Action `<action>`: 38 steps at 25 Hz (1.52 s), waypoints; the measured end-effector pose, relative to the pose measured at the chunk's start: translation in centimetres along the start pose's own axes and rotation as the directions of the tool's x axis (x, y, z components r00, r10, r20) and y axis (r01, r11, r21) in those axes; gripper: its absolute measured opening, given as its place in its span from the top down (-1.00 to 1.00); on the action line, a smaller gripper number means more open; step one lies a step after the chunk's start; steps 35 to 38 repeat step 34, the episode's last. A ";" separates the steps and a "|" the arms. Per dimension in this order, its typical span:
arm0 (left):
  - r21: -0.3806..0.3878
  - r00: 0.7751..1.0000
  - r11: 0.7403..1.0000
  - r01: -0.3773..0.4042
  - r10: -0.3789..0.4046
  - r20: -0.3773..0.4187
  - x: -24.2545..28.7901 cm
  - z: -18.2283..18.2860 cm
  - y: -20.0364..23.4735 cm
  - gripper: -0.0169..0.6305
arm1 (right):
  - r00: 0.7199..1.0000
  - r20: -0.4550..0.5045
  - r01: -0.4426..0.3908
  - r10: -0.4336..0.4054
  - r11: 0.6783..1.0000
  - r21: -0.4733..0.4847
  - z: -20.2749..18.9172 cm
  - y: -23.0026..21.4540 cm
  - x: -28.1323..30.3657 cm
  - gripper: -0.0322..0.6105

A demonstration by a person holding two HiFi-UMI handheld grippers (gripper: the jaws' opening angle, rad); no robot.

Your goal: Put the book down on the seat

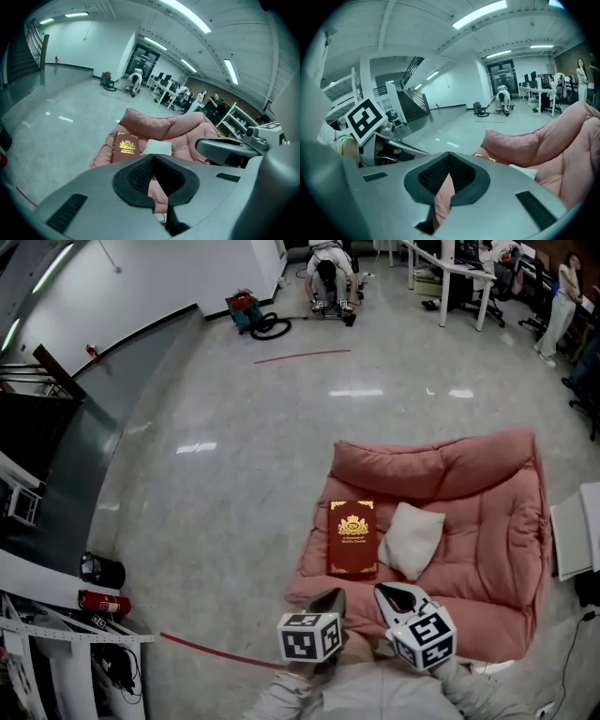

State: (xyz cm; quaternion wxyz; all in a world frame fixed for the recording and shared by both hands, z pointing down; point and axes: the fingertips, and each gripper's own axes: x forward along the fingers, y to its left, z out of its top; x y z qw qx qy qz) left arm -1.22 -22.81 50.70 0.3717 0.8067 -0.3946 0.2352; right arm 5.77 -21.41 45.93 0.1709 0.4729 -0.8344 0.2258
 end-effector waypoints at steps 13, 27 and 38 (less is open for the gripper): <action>0.086 0.991 0.995 -0.052 0.041 0.128 -4.2 1.9 -0.9 0.93 | 0.998 0.067 -0.009 0.018 0.990 -0.138 2.7 1.2 -1.9 0.89; 0.072 0.985 0.997 -0.010 -0.002 0.171 -5.2 3.3 -1.8 0.93 | 0.996 0.080 -0.021 0.036 0.985 -0.174 3.8 1.7 -1.9 0.89; 0.115 0.983 0.993 0.012 -0.033 0.179 -5.1 4.0 -2.7 0.93 | 0.997 0.071 -0.027 0.040 0.985 -0.173 3.7 1.9 -1.7 0.89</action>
